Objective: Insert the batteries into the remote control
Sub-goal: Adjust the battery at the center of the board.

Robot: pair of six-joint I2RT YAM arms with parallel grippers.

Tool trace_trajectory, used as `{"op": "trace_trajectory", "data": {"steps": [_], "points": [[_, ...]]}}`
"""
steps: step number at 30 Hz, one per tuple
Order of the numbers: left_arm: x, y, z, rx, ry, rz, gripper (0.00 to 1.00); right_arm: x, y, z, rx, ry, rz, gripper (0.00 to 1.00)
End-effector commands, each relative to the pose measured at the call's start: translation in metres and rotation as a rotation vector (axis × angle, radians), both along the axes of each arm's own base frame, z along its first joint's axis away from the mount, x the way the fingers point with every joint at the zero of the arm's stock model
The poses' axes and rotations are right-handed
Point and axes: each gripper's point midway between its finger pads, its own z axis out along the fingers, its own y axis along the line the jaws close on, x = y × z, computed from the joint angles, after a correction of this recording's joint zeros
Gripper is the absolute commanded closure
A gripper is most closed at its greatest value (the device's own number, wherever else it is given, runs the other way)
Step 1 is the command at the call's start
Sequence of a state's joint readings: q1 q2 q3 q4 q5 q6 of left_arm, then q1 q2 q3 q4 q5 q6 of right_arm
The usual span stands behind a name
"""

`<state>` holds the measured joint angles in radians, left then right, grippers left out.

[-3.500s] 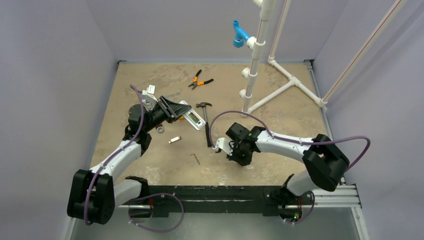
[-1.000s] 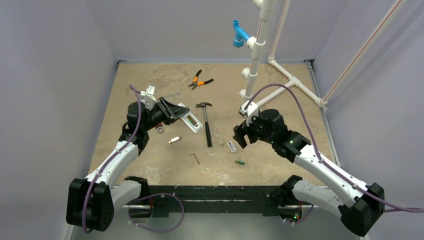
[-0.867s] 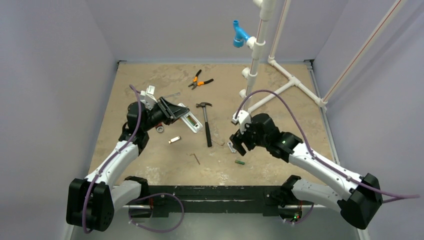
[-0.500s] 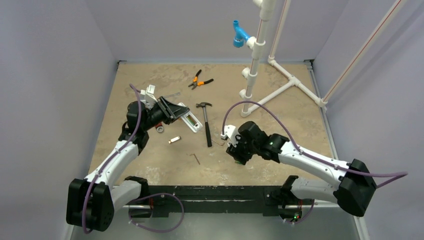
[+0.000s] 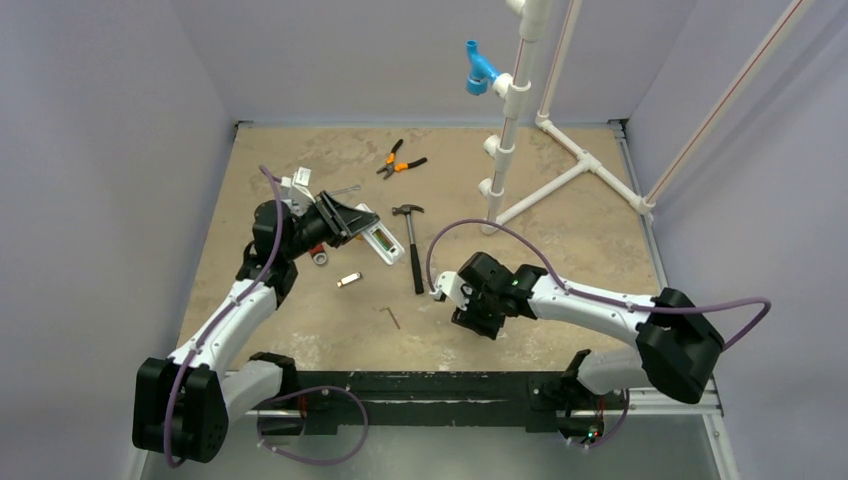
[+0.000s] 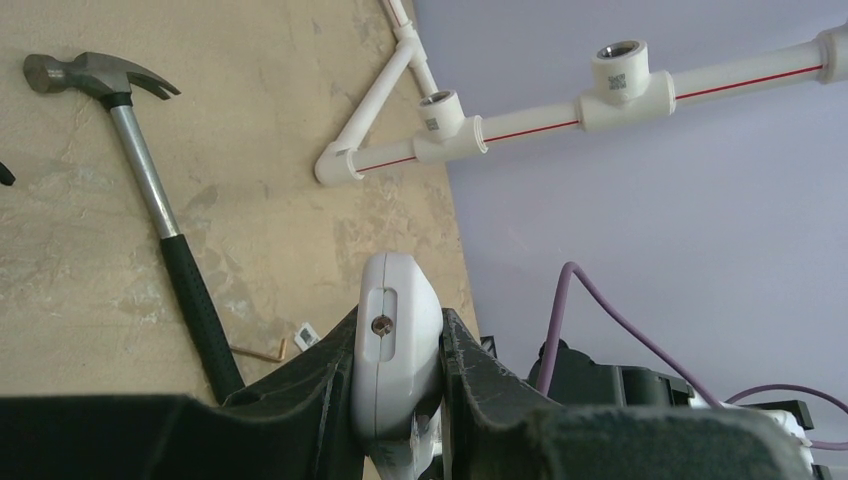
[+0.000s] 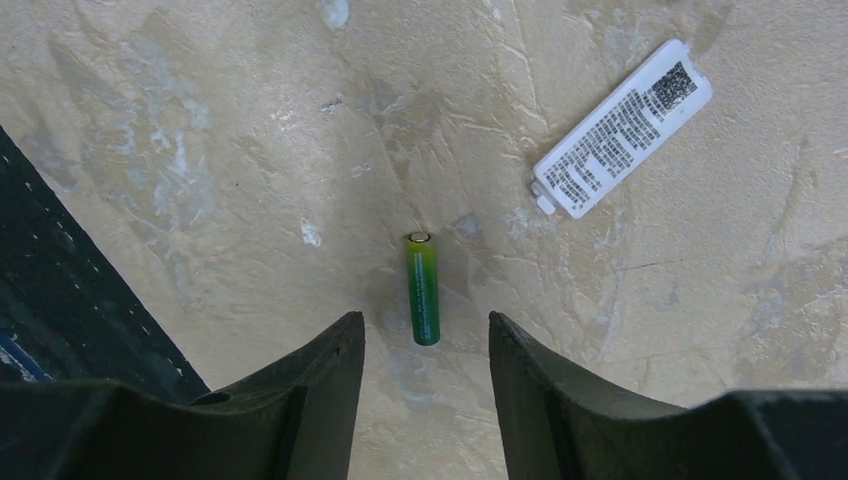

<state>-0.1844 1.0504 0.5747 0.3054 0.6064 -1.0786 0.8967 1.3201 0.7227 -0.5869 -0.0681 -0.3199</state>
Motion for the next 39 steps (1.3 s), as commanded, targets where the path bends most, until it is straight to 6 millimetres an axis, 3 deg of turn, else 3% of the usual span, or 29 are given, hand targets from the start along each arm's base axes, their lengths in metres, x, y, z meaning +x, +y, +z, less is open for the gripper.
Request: {"op": "trace_trajectory", "data": {"steps": [1, 17, 20, 24, 25, 29, 34, 36, 39], "points": [[0.003, 0.000, 0.031, 0.000, -0.101, -0.009, 1.00, 0.007, 0.009, 0.007, 0.006, -0.023, 0.027, 0.55], [0.004, 0.001, 0.029, 0.004, -0.094, -0.005, 1.00, 0.008, -0.001, -0.013, -0.091, 0.000, 0.022, 0.73], [0.004, 0.001, 0.029, 0.004, -0.093, -0.005, 1.00, 0.006, 0.000, -0.013, -0.087, 0.014, 0.029, 0.81], [0.004, 0.001, 0.029, 0.006, -0.095, -0.006, 1.00, 0.003, 0.006, -0.007, -0.073, 0.039, 0.046, 1.00], [0.004, 0.001, 0.029, 0.006, -0.094, -0.005, 1.00, 0.004, 0.008, -0.003, -0.056, 0.034, 0.048, 1.00], [0.005, 0.001, 0.029, 0.010, -0.091, -0.001, 1.00, 0.020, 0.030, 0.031, 0.107, -0.104, 0.073, 1.00], [0.007, 0.001, 0.029, 0.021, -0.102, -0.007, 1.00, 0.039, 0.065, 0.121, 0.491, -0.384, 0.081, 1.00], [0.004, -0.002, 0.036, 0.027, -0.156, -0.038, 1.00, 0.037, 0.076, 0.151, 0.632, -0.453, 0.107, 1.00], [-0.005, -0.008, 0.049, 0.050, -0.258, -0.076, 1.00, 0.023, 0.087, 0.178, 0.770, -0.537, 0.261, 1.00]]}}
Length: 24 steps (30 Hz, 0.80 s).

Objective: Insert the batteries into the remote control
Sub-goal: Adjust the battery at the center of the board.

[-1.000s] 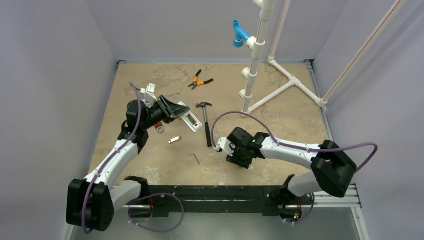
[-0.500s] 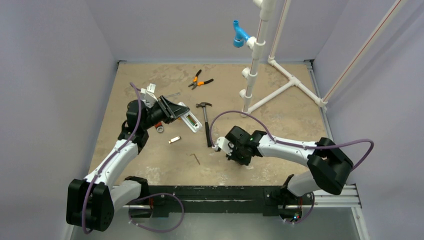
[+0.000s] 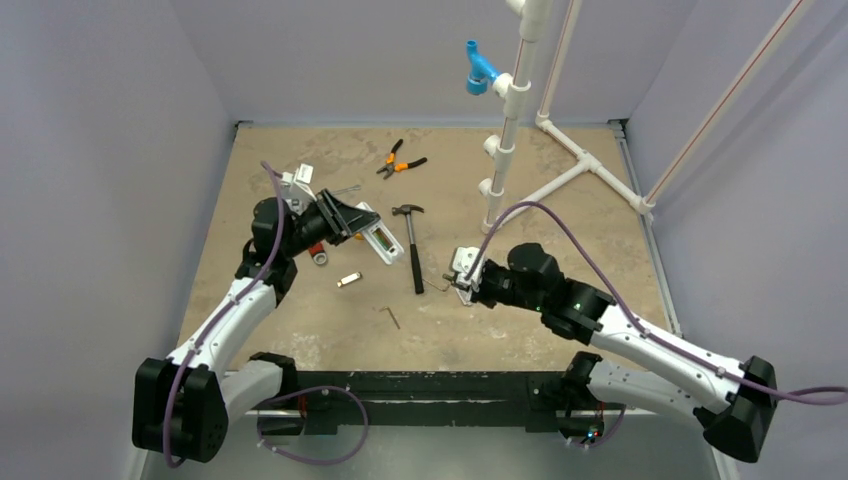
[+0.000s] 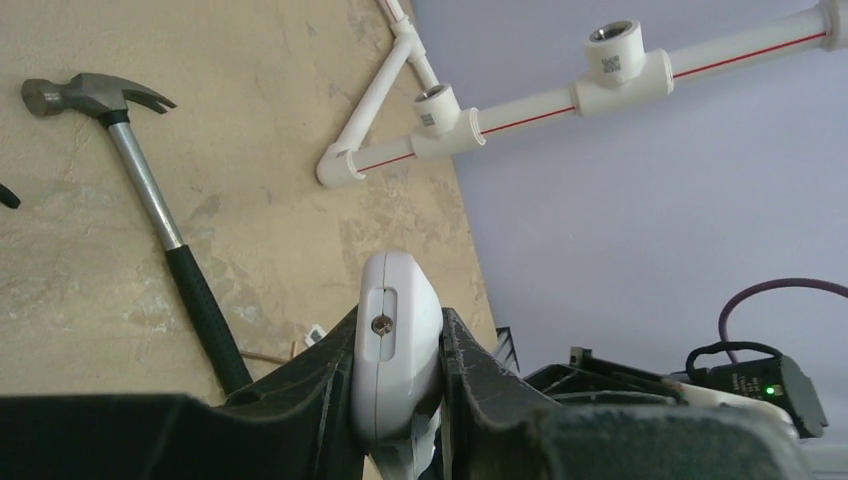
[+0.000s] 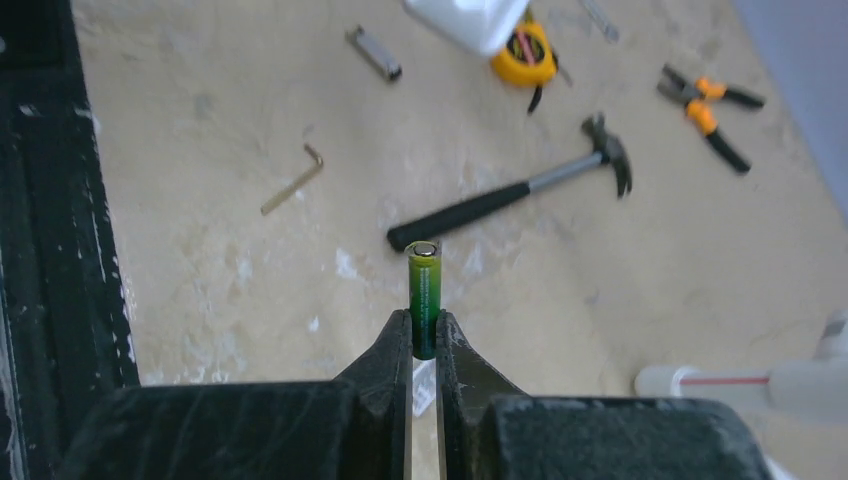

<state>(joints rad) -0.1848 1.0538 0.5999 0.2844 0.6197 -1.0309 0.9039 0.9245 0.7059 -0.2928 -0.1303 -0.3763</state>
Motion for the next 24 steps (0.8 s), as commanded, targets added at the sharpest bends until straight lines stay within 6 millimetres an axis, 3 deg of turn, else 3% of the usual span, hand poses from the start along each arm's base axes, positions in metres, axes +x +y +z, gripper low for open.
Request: {"op": "trace_trajectory", "data": {"steps": [1, 4, 8, 15, 24], "points": [[-0.010, -0.009, 0.049, 0.041, -0.272, -0.073, 1.00, -0.009, 0.030, 0.053, 0.251, -0.205, 0.170, 1.00], [-0.029, -0.025, 0.060, 0.099, -0.368, -0.127, 1.00, 0.001, 0.024, 0.083, 0.355, -0.302, 0.109, 1.00], [-0.047, -0.044, 0.067, 0.133, -0.434, -0.213, 1.00, -0.018, 0.027, 0.108, 0.396, -0.379, 0.219, 1.00], [-0.069, -0.058, 0.085, 0.069, -0.549, -0.323, 1.00, -0.039, 0.027, 0.118, 0.418, -0.433, 0.338, 1.00], [-0.090, -0.060, 0.096, 0.016, -0.679, -0.380, 1.00, -0.045, 0.025, 0.119, 0.427, -0.437, 0.361, 1.00]]}}
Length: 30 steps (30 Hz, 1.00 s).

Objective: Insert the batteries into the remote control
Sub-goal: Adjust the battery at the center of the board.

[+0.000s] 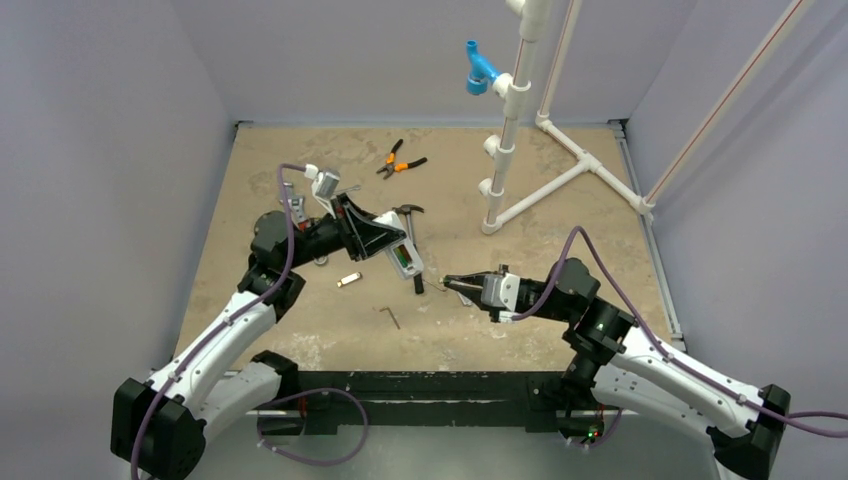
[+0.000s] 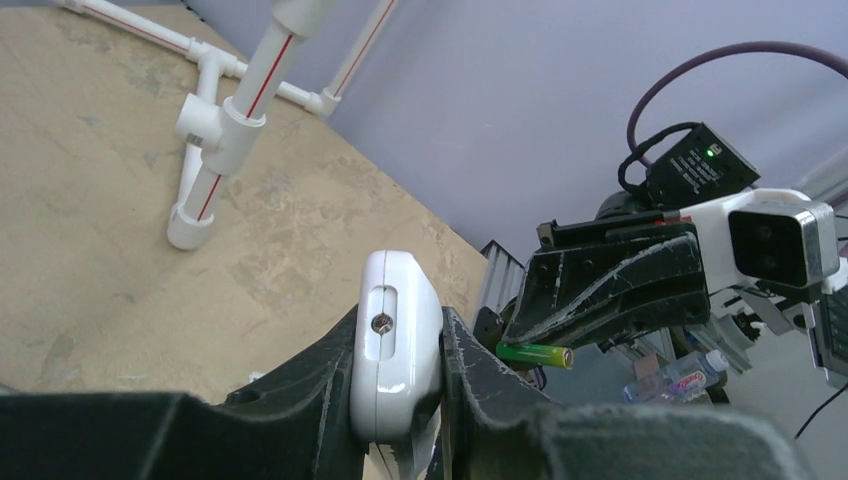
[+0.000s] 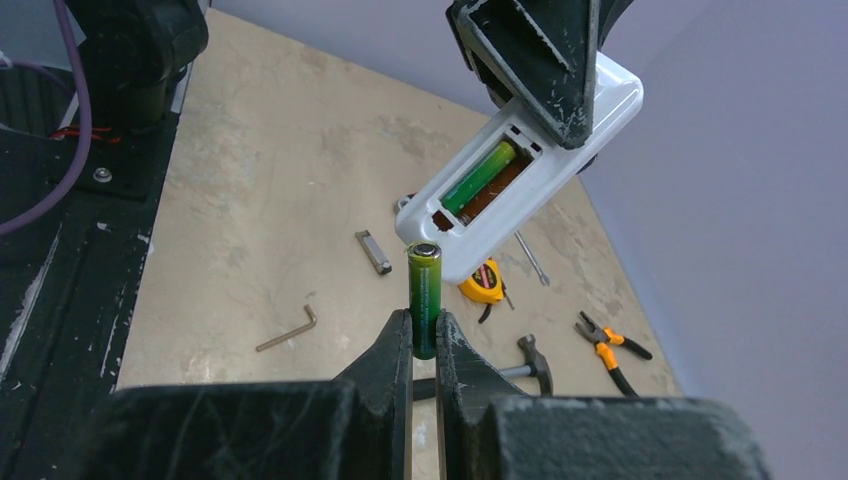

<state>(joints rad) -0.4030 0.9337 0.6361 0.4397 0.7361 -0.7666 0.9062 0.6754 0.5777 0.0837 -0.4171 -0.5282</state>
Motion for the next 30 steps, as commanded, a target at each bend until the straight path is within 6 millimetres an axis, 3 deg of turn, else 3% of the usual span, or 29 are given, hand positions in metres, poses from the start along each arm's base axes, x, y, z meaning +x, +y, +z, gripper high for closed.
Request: {"op": "trace_trajectory", "data": {"steps": [1, 9, 14, 16, 23, 30], "points": [[-0.020, -0.003, 0.025, -0.057, -0.162, -0.073, 1.00, -0.007, 0.000, 0.018, 0.047, -0.058, 0.035, 1.00], [-0.034, -0.005, 0.032, -0.083, -0.218, -0.135, 1.00, 0.002, -0.004, 0.023, 0.102, -0.017, -0.039, 1.00], [-0.039, -0.007, 0.036, -0.098, -0.235, -0.169, 1.00, 0.008, -0.006, 0.006, 0.049, 0.049, -0.074, 1.00], [-0.036, -0.006, 0.035, -0.095, -0.223, -0.153, 1.00, 0.009, -0.007, -0.009, -0.012, 0.106, -0.091, 1.00], [0.002, 0.012, 0.015, 0.013, -0.093, 0.117, 1.00, 0.024, -0.037, -0.098, -0.483, 0.225, -0.210, 0.96], [0.017, 0.030, 0.010, 0.072, -0.033, 0.271, 1.00, 0.020, -0.041, -0.140, -0.676, 0.246, -0.140, 0.98]]}}
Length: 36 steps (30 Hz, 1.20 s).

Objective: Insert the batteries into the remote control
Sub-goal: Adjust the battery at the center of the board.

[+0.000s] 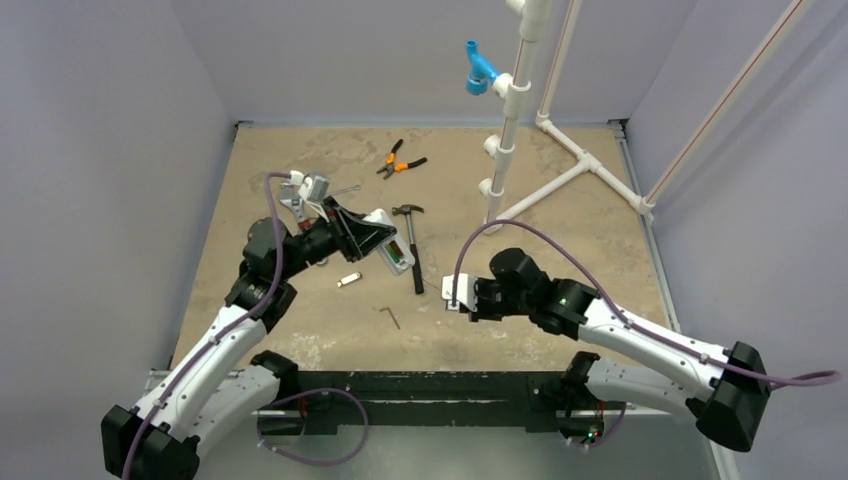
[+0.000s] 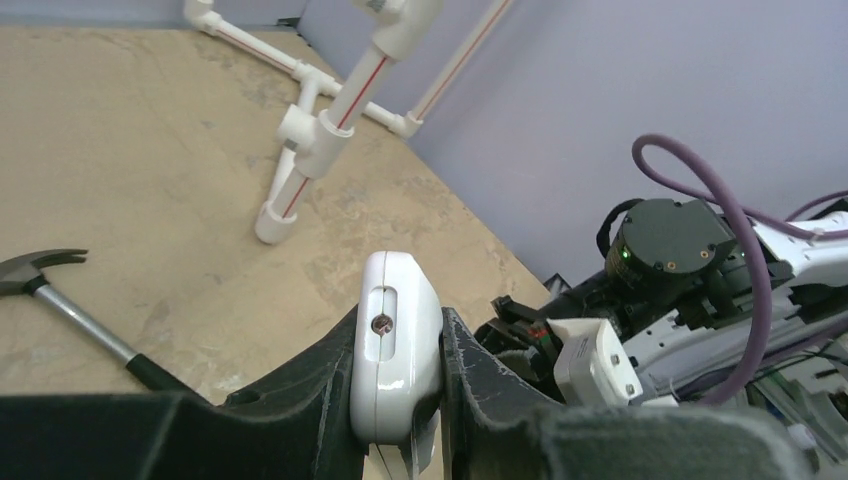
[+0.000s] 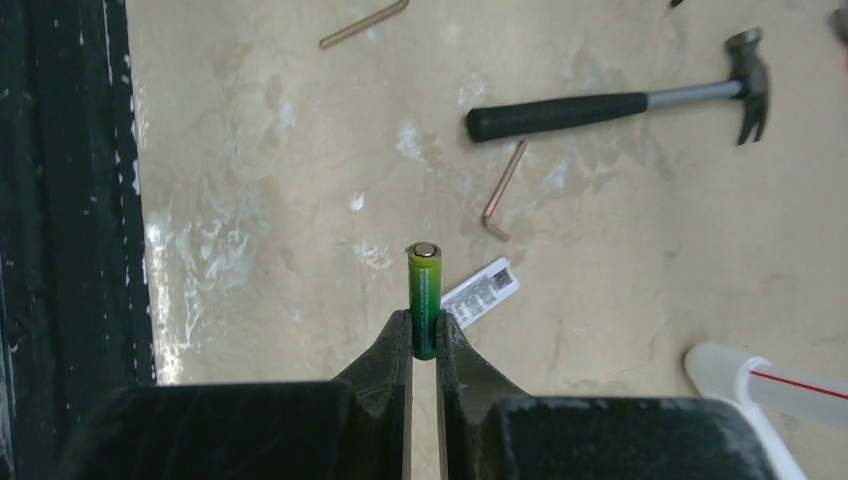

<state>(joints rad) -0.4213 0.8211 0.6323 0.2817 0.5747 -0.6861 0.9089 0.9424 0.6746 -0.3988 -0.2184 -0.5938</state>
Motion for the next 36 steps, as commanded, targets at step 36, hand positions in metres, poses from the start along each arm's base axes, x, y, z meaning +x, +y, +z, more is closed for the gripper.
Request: {"op": "trace_trajectory", "data": {"steps": [36], "points": [[0.021, 0.027, -0.003, 0.060, 0.040, 0.220, 1.00, 0.006, -0.027, -0.085, -0.535, -0.198, 0.458, 0.59]]}}
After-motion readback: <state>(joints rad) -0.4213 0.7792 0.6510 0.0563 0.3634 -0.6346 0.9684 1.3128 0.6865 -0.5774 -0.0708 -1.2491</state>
